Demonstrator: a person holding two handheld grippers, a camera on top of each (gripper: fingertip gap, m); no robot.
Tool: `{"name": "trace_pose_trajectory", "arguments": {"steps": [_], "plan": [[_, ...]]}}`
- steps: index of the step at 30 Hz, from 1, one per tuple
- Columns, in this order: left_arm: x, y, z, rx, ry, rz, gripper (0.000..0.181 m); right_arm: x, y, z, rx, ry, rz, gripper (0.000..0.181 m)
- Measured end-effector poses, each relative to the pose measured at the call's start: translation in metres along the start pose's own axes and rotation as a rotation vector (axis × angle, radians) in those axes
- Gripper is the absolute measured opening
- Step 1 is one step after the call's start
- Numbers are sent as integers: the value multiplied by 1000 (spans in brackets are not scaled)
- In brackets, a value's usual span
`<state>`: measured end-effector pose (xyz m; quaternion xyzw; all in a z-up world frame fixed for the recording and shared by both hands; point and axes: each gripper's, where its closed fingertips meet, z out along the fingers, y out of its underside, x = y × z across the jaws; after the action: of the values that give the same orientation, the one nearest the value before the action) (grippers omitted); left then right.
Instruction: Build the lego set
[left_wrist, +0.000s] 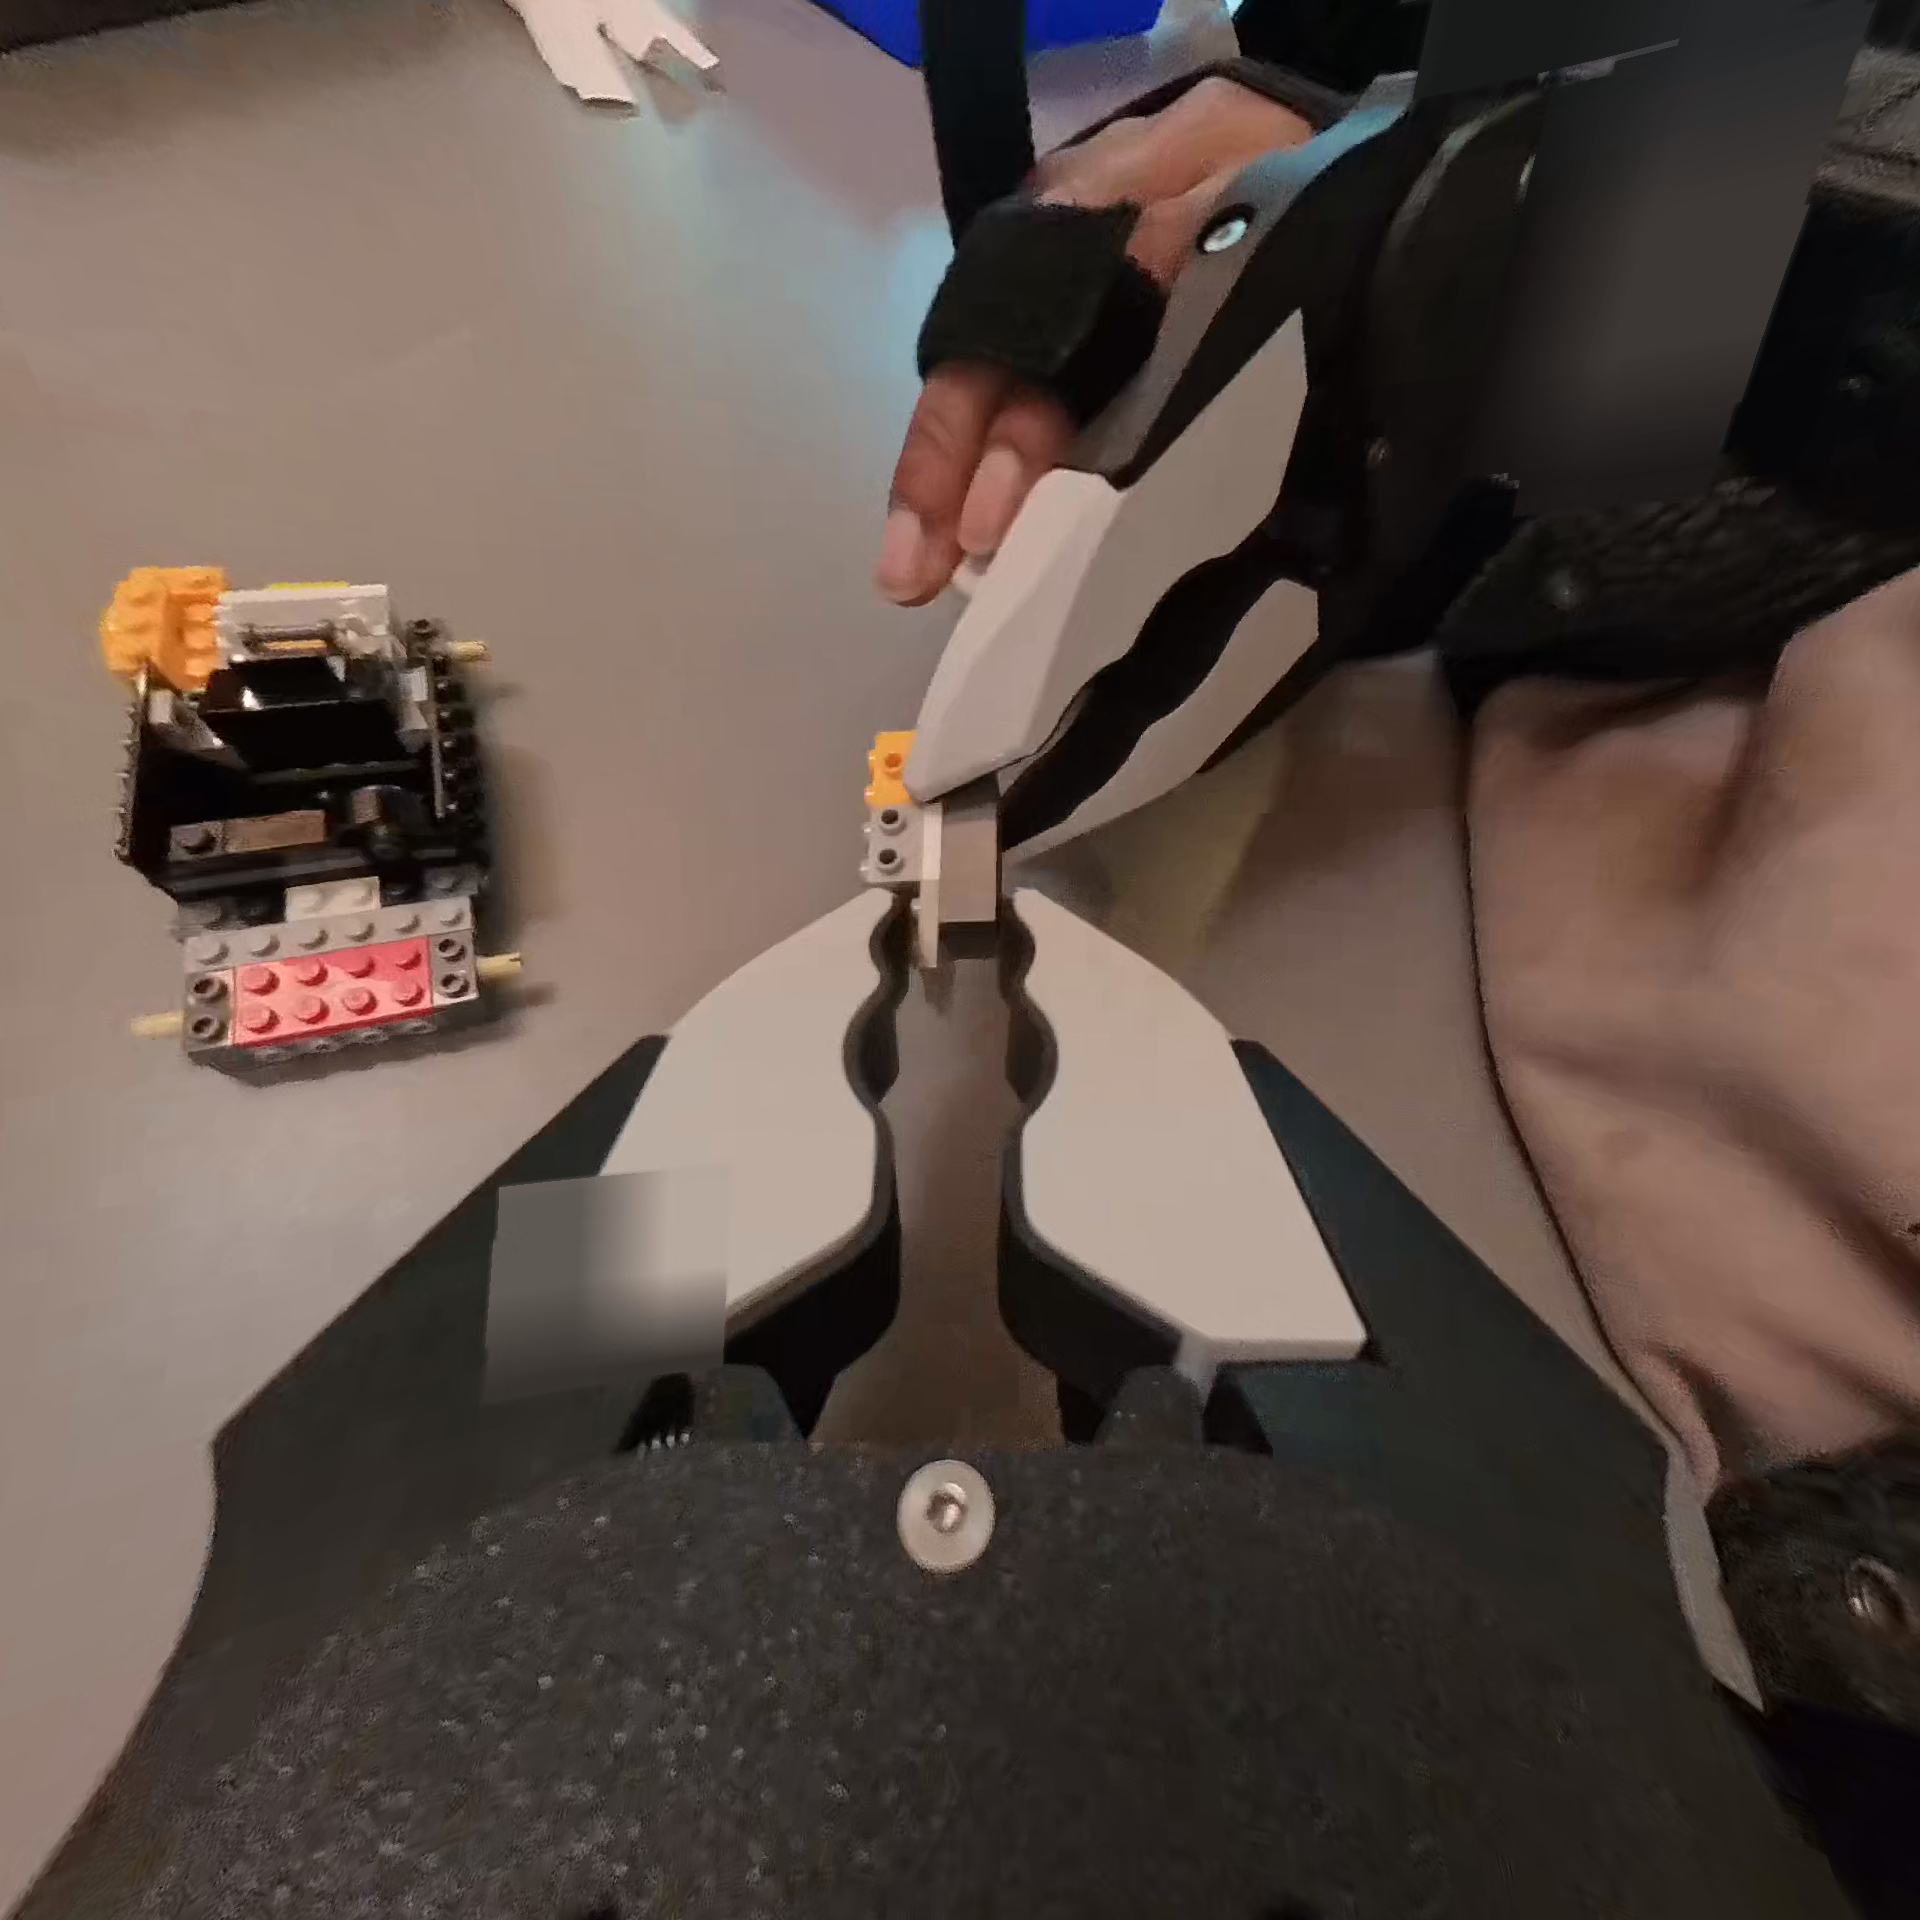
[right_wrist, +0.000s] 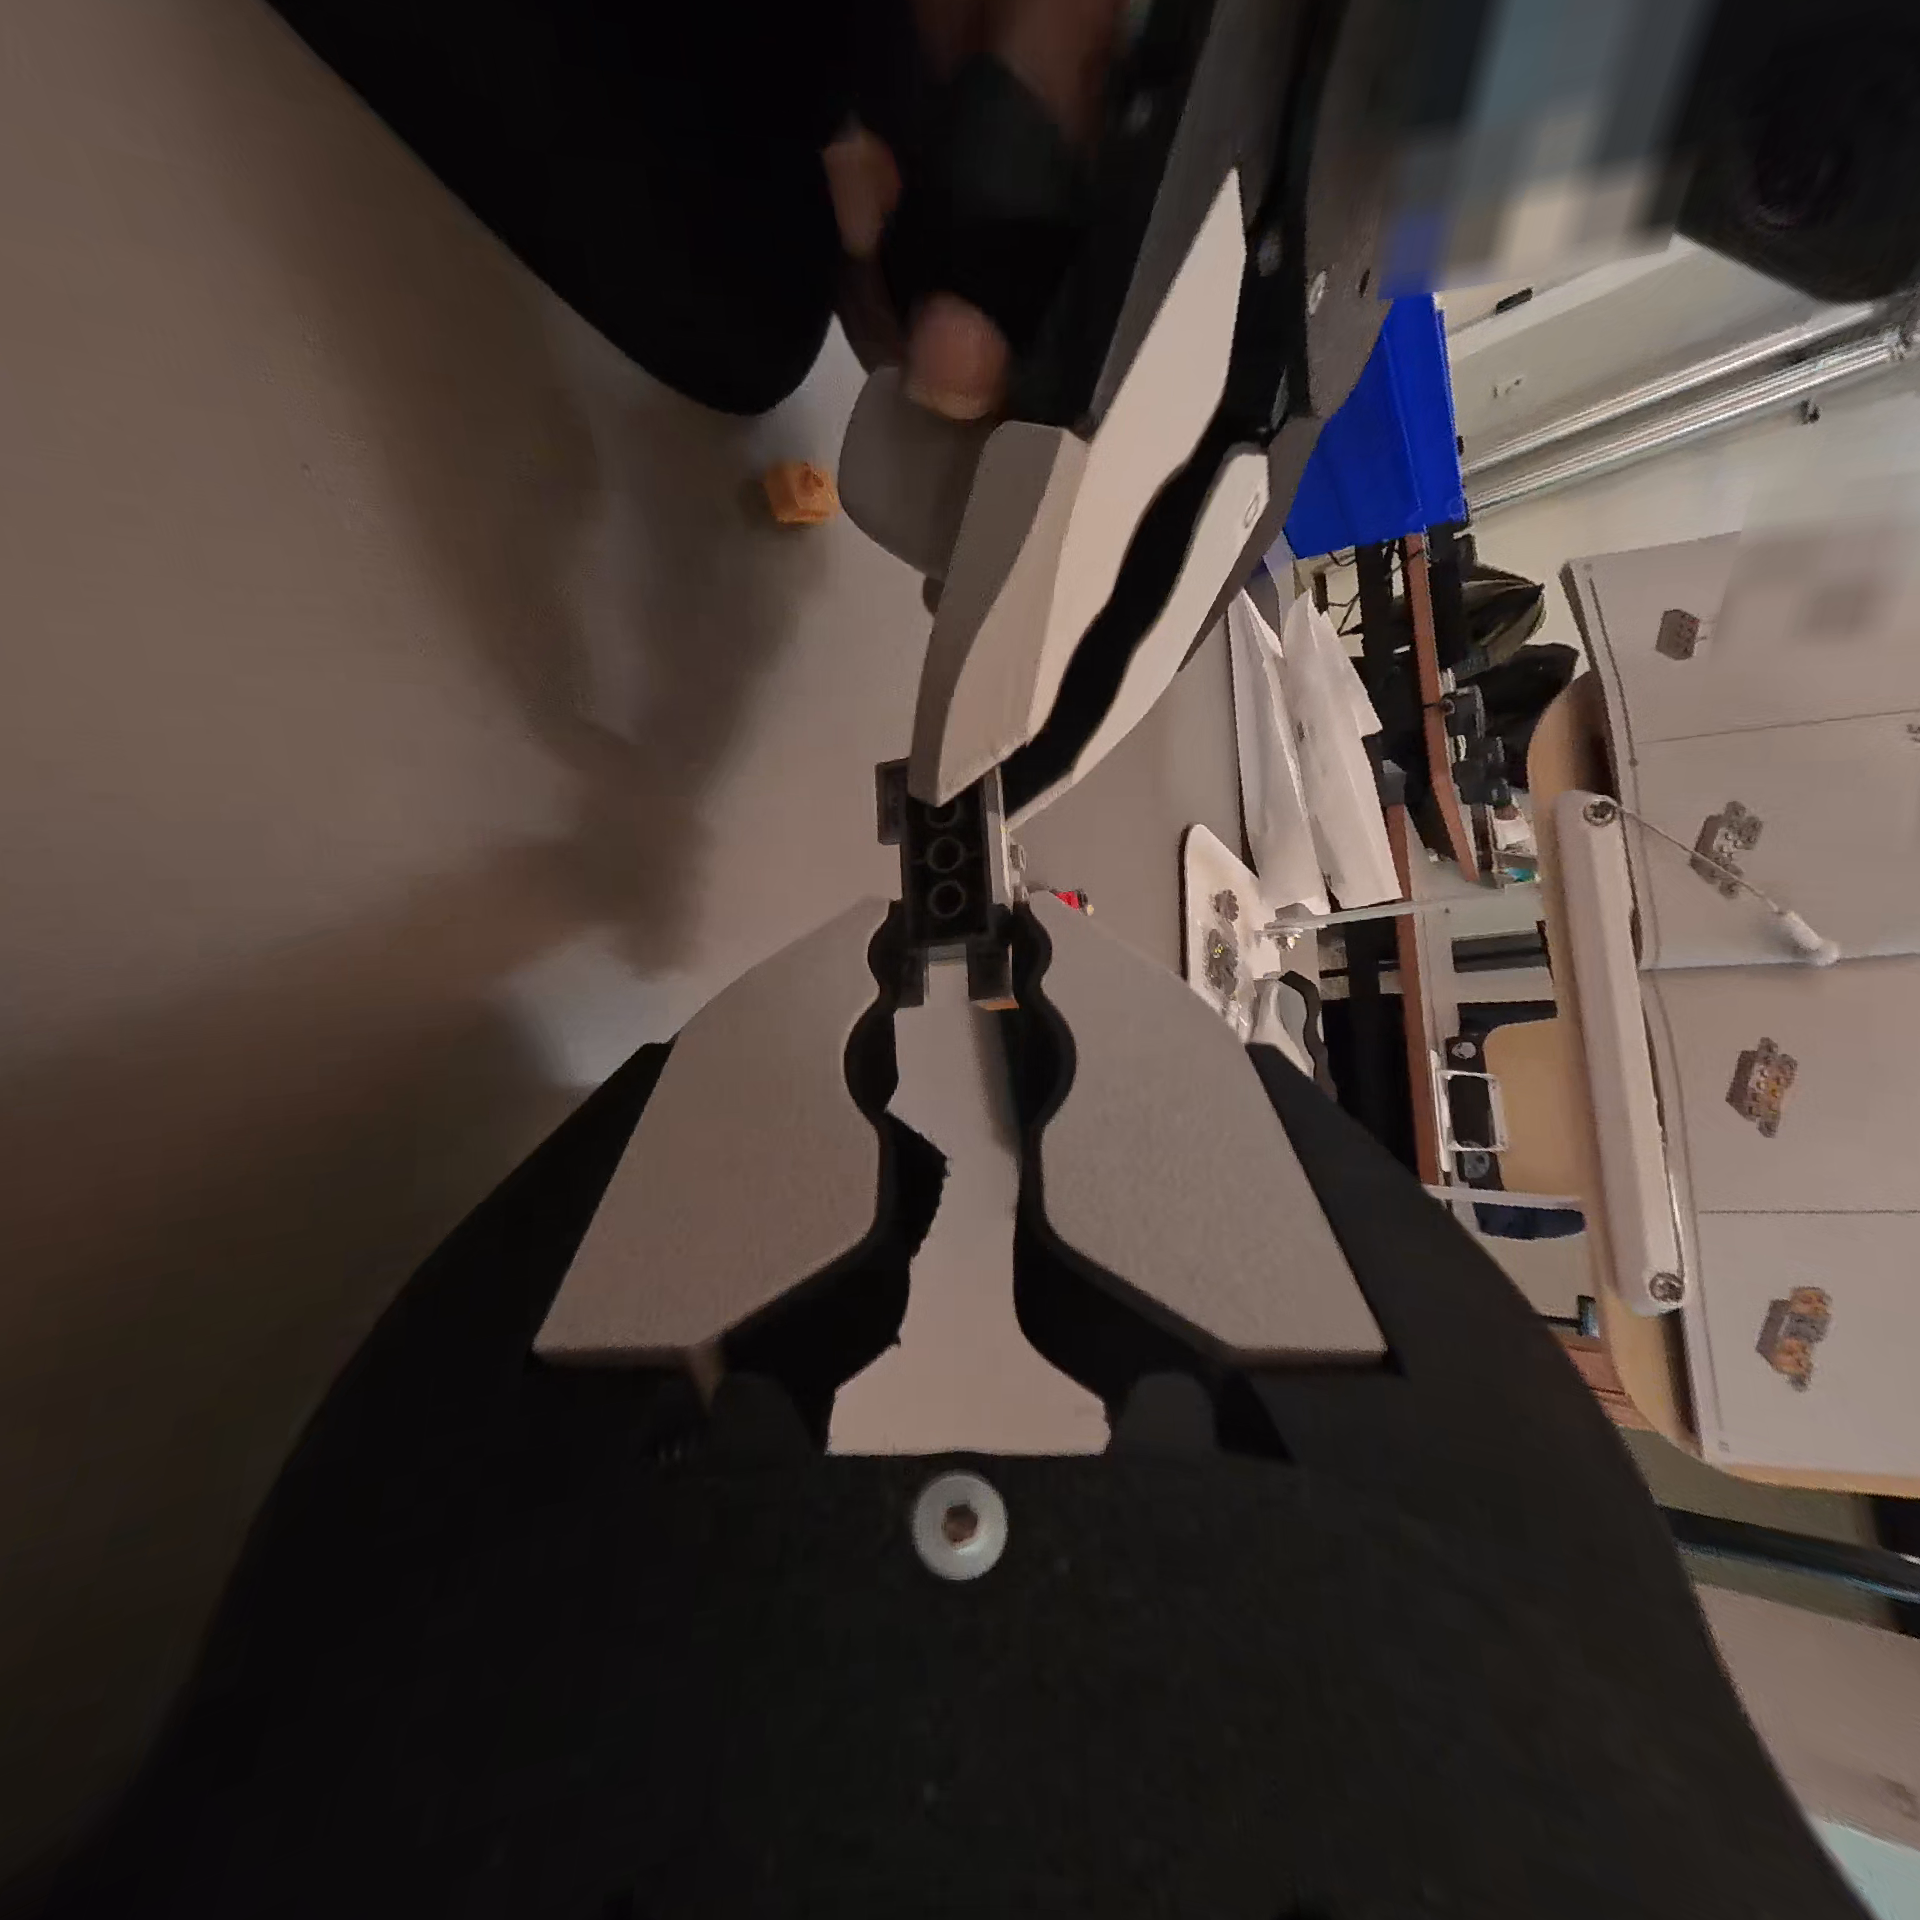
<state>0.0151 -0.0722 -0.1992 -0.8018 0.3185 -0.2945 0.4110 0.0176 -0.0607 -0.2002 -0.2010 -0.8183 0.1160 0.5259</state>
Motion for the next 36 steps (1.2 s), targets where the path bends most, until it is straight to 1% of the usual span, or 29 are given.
{"name": "trace_pose_trajectory", "arguments": {"steps": [2, 3, 4, 6, 8, 9, 10, 12, 14, 16, 17, 20, 22, 24, 26, 28, 32, 36], "plan": [[3, -1, -1, -2, -11, 50, 16, 0, -2, -2, 24, -11, 50, 19], [3, -2, -1, -1, -34, 94, 16, 1, -4, -4, 49, -39, 125, 21], [2, -3, -1, -4, -68, 154, 16, 2, -6, -7, 84, -92, 236, 23], [1, -5, -1, -5, -127, 277, 16, 9, -6, -14, 158, -218, 512, 38], [4, -9, 0, 6, -176, 395, 16, 11, -4, -20, 208, -392, 743, 51], [6, -11, 1, 12, -198, 457, 16, 11, -4, -22, 225, -455, 820, 56], [9, -13, 1, 20, -220, 515, 16, 11, -5, -23, 238, -487, 849, 56], [13, -19, 2, 41, -249, 594, 16, 6, -8, -21, 231, -473, 783, 54], [15, -22, 1, 44, -277, 628, 16, 1, -16, -17, 240, -421, 676, 43], [17, -22, 2, 41, -276, 642, 16, 2, -15, -13, 228, -343, 580, 28], [17, -22, 1, 46, -278, 643, 16, 3, -15, -13, 232, -316, 549, 27], [16, -25, -1, 78, -271, 633, 16, 7, -15, -12, 251, -267, 533, 27], [11, -23, -5, 70, -267, 603, 18, 8, -11, -11, 229, -237, 498, 27], [-5, -10, -16, -2, -271, 515, 27, 9, -3, -11, 204, -219, 475, 27], [-17, 9, -29, -96, -250, 407, 28, 7, 3, -10, 184, -214, 472, 27], [-26, 30, -39, -197, -244, 337, 27, 4, 7, -7, 158, -209, 449, 27], [-30, 65, -50, -392, -207, 263, 26, -3, 9, -2, 135, -218, 420, 27], [-23, 79, -63, -465, -139, 176, 23, -7, 12, -2, 124, -233, 434, 27]]}}
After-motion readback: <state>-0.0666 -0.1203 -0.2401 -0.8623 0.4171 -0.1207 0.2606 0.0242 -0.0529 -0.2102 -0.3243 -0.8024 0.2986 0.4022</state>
